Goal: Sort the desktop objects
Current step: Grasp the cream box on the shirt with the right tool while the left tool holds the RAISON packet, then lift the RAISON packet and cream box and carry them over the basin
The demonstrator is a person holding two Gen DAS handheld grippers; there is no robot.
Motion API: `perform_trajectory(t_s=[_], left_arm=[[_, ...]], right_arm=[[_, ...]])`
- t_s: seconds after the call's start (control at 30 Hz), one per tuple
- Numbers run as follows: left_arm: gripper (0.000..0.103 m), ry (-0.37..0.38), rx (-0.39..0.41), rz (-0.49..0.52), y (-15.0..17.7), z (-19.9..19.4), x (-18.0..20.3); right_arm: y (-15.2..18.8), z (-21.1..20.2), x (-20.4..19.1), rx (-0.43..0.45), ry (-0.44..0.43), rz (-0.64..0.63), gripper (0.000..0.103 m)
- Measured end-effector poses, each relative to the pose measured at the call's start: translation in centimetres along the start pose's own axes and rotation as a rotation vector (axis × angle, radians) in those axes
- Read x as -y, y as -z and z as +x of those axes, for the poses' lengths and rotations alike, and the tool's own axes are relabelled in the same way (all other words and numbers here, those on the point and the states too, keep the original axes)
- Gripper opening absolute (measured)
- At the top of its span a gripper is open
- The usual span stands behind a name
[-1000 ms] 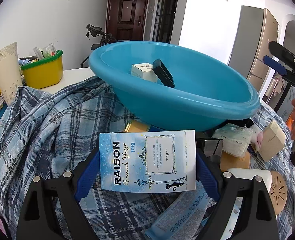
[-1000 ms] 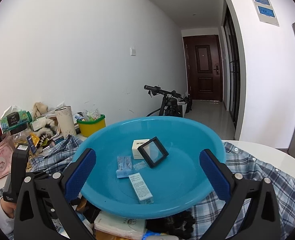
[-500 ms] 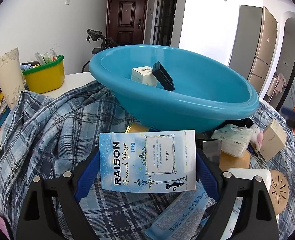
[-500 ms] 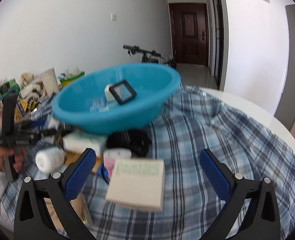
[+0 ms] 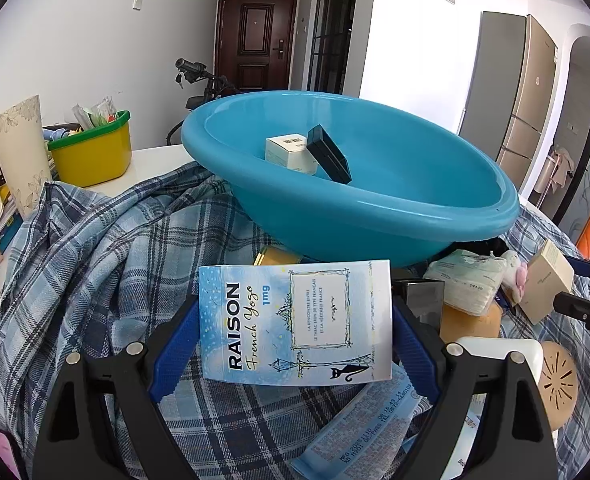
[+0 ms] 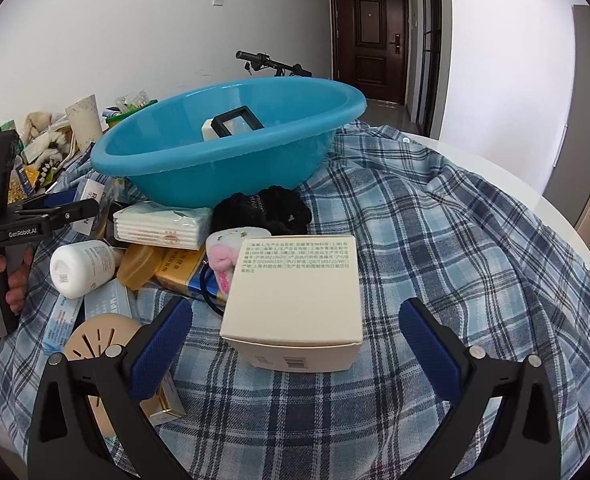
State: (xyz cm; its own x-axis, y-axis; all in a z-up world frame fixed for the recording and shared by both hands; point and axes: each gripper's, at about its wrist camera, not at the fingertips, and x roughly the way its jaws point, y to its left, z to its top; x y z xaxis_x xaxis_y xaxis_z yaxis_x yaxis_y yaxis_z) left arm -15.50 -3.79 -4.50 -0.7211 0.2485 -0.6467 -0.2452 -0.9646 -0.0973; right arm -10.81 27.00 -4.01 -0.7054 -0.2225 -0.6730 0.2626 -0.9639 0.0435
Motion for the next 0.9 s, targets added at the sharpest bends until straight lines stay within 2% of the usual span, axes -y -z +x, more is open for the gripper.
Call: perform_trajectory(t_s=[0.17, 0.2, 0.23, 0.27, 0.4, 0.9], left_arm=[[0.091, -0.004, -0.001, 0.005, -0.1, 0.0, 0.2], [0.091, -0.007, -0.004, 0.001, -0.1, 0.0, 0.0], [0.091, -0.009, -0.005, -0.002, -0.1, 0.1, 0.1], [0.091, -0.009, -0.005, -0.005, -0.1, 0.0, 0.1], [0.091, -0.008, -0.003, -0.006, 0.0, 0.0, 0.0], [0.091, -0.006, -0.002, 0.012, 0.1, 0.0, 0.3]], right_arm=[[0.3, 0.5, 0.1, -0.013, -0.009, 0.005, 0.101], [0.3, 0.5, 0.1, -0.009, -0.010, 0.009, 0.094], [0.3, 0.4, 0.2, -0.002, -0.011, 0.011, 0.064], [0.3, 0.4, 0.1, -0.007, -0.009, 0.004, 0.058], [0.3, 0.4, -0.8, -0.013, 0.030, -0.067, 0.057], [-1.7, -2.9, -1.5, 0.101, 0.021, -0.074, 0.057]])
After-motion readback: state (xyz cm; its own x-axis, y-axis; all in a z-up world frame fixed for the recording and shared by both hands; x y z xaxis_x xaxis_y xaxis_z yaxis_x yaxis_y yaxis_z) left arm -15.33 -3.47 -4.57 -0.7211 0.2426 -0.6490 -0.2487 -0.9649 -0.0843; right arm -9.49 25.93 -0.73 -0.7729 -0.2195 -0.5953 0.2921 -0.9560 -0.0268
